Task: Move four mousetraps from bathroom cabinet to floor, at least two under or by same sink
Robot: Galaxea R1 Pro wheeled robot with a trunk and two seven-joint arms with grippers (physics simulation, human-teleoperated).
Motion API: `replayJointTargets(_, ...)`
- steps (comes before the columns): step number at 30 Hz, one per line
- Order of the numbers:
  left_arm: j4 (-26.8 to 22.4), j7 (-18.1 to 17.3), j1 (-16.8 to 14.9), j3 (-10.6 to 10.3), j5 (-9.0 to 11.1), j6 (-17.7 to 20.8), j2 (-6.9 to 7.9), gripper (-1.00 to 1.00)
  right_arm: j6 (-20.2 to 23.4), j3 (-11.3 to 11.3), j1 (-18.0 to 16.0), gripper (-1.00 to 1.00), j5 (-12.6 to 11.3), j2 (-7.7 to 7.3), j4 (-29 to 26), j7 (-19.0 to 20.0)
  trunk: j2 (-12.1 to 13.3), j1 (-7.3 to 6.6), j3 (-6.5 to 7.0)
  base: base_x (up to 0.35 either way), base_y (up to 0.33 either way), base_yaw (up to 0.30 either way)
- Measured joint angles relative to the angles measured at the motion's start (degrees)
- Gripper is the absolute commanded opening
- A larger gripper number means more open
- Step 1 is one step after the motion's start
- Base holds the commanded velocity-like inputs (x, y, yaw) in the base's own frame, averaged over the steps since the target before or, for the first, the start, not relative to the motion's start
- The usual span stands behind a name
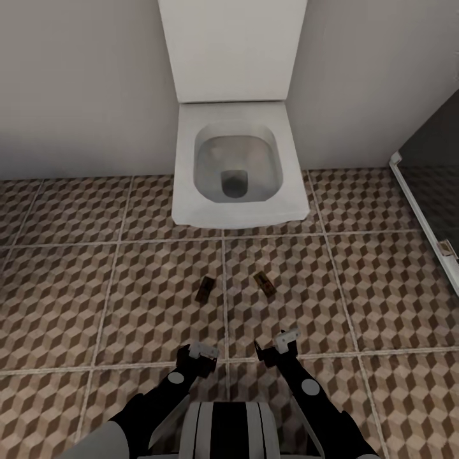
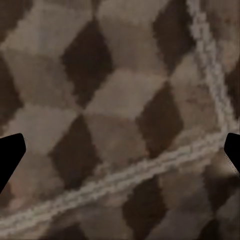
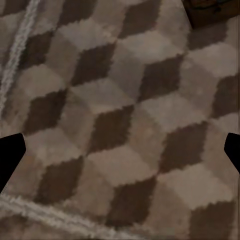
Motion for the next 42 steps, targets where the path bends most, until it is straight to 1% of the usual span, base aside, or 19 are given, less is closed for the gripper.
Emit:
replayJointTargets(29, 0.07, 0.00, 0.00, 0.00, 0.00, 0.09, 0.00, 1.00, 0.00, 0.00, 0.00, 1.00, 0.04, 0.02, 0.00, -0.15, 0.39, -0.75, 6.43, 0.000, 0.000, 0.000)
replayJointTargets(42, -0.11, -0.07, 0.00, 0.00, 0.02, 0.07, 0.09, 1.00, 0.00, 0.00, 0.00, 1.00, 0.04, -0.03, 0.00, -0.20, 5.59, -3.60, 8.76, 0.000, 0.000, 0.000)
